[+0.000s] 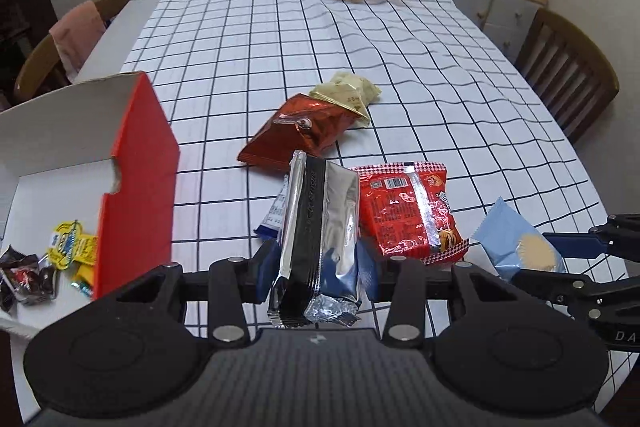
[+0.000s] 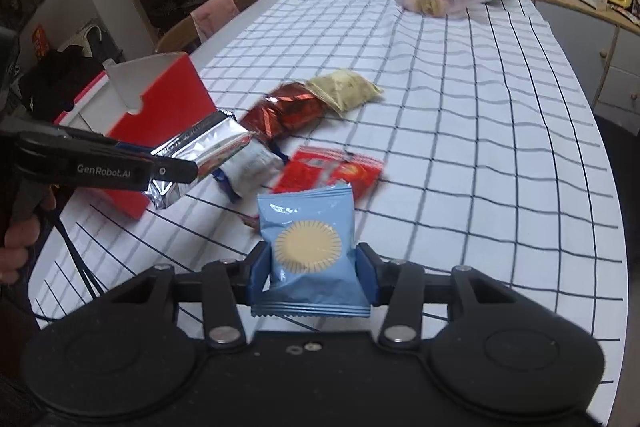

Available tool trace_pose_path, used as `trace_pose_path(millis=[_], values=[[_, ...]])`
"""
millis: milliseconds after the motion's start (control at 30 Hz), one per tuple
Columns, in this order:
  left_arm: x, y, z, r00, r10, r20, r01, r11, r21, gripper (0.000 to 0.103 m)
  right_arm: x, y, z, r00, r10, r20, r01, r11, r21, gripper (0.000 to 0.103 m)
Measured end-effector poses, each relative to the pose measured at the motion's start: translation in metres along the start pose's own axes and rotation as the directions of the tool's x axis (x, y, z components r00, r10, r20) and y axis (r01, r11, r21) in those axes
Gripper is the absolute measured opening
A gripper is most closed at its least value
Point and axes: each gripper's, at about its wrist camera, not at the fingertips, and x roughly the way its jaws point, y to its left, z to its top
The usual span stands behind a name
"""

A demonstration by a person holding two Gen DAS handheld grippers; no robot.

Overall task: Organize snacks
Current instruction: 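Grasp the silver packet with the left gripper while the right grasps the blue cookie packet, then carry both packets into the white box and open both grippers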

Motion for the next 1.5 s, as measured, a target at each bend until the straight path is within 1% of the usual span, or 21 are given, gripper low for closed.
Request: trace_pose_path(millis=[267, 433, 733, 933, 1100, 1233, 1300, 1367, 1500], values=[[-0.037, 0.033, -0.007, 0.998, -0.039, 0.052, 0.041, 0.998, -0.038, 0.042, -0.007, 0.052, 0.022, 0.999, 0.004, 0.045, -0.002, 0.999, -0.044, 0.044], [-0.060, 0.060, -0.009, 0.994, -0.045, 0.098, 0.051, 0.997, -0.055, 0.042, -0.003, 0.090, 0.039, 0.998, 0.014, 0.064, -0.009, 0.997, -0.074, 0.044], [-0.085, 0.122, -0.015, 0.988, -0.012, 0.152, 0.026, 0.996, -0.090, 0.042, 0.015, 0.163, 0.068, 0.995, 0.031, 0.100, -0.017, 0.990, -0.141, 0.044], [-0.095, 0.167, -0.018, 0.984, 0.023, 0.176, -0.002, 0.993, -0.115, 0.042, 0.041, 0.206, 0.087, 0.995, 0.033, 0.094, -0.016, 0.985, -0.174, 0.044], [-0.093, 0.203, -0.015, 0.981, 0.070, 0.180, -0.049, 0.991, -0.121, 0.042, 0.066, 0.232, 0.101, 0.997, 0.018, 0.077, -0.003, 0.980, -0.198, 0.044], [-0.087, 0.233, -0.013, 0.981, 0.104, 0.166, -0.082, 0.988, -0.133, 0.042, 0.091, 0.246, 0.109, 0.999, -0.005, 0.049, 0.016, 0.977, -0.212, 0.044], [-0.083, 0.246, -0.010, 0.981, 0.119, 0.153, -0.098, 0.986, -0.136, 0.042, 0.103, 0.252, 0.113, 0.999, -0.017, 0.033, 0.024, 0.975, -0.219, 0.044], [-0.078, 0.259, -0.007, 0.982, 0.125, 0.139, -0.106, 0.985, -0.140, 0.042, 0.116, 0.258, 0.117, 0.999, -0.044, 0.028, 0.050, 0.971, -0.236, 0.045], [-0.063, 0.281, 0.001, 0.986, 0.136, 0.094, -0.123, 0.983, -0.135, 0.042, 0.142, 0.267, 0.125, 0.998, -0.070, -0.004, 0.067, 0.964, -0.257, 0.044]])
